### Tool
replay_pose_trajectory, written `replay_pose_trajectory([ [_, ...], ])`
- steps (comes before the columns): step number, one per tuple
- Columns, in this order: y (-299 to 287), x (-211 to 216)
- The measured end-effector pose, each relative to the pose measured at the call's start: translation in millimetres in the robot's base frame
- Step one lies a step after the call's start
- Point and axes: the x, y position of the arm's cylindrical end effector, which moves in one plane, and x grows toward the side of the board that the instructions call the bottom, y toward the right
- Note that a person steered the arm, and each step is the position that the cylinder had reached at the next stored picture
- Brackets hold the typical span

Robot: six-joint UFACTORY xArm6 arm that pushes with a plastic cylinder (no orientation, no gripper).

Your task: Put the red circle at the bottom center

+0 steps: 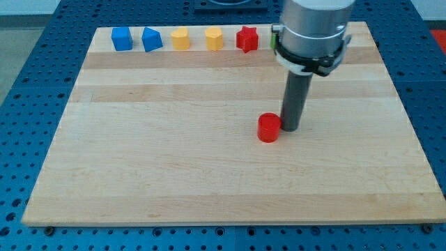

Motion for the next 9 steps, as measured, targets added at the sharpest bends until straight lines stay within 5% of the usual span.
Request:
replay_pose_trajectory([
  [6,-88.9,-20.2],
  [9,-96.7,38.6],
])
